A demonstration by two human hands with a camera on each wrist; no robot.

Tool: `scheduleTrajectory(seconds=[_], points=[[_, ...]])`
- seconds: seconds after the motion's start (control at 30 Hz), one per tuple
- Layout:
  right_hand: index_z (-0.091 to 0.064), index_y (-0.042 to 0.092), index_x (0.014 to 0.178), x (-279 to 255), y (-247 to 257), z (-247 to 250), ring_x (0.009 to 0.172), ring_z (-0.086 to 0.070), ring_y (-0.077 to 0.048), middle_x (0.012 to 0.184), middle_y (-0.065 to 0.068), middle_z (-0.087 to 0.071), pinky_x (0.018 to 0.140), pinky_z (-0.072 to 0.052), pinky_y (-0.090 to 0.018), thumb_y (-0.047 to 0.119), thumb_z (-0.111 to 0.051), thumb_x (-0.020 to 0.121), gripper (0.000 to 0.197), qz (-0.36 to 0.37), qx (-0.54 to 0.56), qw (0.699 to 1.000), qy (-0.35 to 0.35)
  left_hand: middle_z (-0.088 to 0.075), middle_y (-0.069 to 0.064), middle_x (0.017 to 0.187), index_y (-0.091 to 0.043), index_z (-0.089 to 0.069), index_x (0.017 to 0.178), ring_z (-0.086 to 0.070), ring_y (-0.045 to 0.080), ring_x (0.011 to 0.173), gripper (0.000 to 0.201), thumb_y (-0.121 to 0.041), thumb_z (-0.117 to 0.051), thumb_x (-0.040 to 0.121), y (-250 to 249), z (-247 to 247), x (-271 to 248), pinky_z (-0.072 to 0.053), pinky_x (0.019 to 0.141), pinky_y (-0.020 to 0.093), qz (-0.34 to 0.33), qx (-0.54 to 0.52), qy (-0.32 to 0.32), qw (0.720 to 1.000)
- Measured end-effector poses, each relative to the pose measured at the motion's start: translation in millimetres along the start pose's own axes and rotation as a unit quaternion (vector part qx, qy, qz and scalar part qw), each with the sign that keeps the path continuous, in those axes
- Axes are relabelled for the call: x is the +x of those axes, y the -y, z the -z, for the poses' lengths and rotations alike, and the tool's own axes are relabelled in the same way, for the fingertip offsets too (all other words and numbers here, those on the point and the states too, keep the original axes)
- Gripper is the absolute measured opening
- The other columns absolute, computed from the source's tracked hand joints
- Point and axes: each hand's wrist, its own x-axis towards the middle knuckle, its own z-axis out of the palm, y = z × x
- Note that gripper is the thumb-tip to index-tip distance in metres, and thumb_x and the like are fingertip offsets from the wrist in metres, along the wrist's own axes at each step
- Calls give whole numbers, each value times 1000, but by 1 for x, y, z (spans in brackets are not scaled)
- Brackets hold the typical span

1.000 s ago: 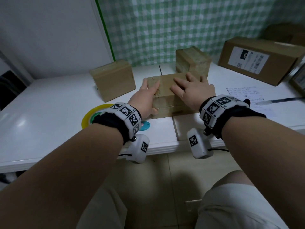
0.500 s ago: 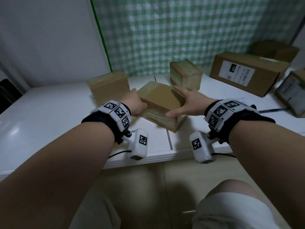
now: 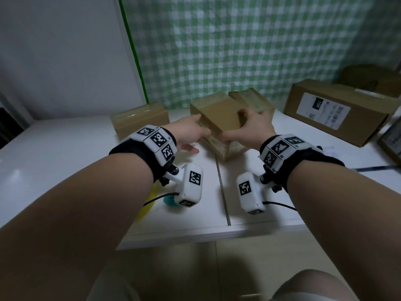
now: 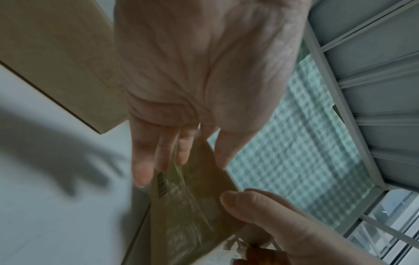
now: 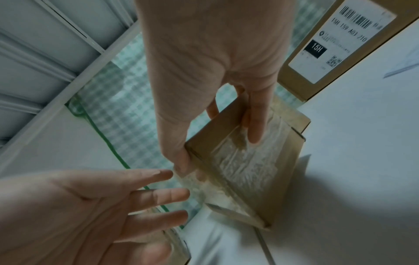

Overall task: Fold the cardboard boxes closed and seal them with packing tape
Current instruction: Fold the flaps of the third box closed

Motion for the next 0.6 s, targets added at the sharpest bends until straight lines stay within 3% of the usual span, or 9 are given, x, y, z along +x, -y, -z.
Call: scheduleTrajectory(seconds=[0.1,0.23,0.33,0.43,0.5,0.6], points=[[-44,29,132,18,9,-7,121,-38,-29,130,-12,-38,93,-42,-37,59,-73,53,90,-16,-14,1000,-18,-49,1,120,-25,-18,151,-53,22,114,69,-15,-55,94,-7,3,16,-57,79,35,-5,3,-8,1000],[-44,27,134,37,14,-11,122,-40,-30,137,-12,-37,77,-25,-34,60,-71,65,81,-36,-59,997,-19,-50,1,118,-22,-27,148,-54,20,113,62,-13,-54,94,-12,10,39,-56,86,39,-15,2,-25,1000],[-43,24,134,50,15,-15,122,-42,-30,145,-12,-28,75,-25,-33,58,-73,68,80,-64,-55,996,-23,-52,1,124,-20,-36,144,-56,18,109,54,-14,-55,94,-13,15,53,-56,85,37,-27,10,-24,999],[-41,20,135,60,15,-20,120,-45,-30,142,-14,-28,75,-33,-34,58,-74,68,84,-92,-29,995,-39,-58,4,123,-16,-45,137,-61,19,104,45,-12,-55,93,-12,19,63,-56,83,35,-38,4,-23,999],[-39,17,135,62,16,-21,122,-44,-31,141,-15,-27,85,-40,-37,61,-73,68,87,-108,-13,992,-57,-61,5,118,-15,-49,133,-63,18,101,41,-10,-54,93,-12,21,66,-56,81,32,-45,-2,-25,999],[-39,13,136,66,18,-21,123,-43,-29,140,-16,-31,95,-40,-40,66,-70,68,92,-128,6,989,-81,-61,6,115,-12,-53,128,-63,19,97,36,-8,-55,92,-9,23,66,-56,80,32,-59,-12,-30,998]])
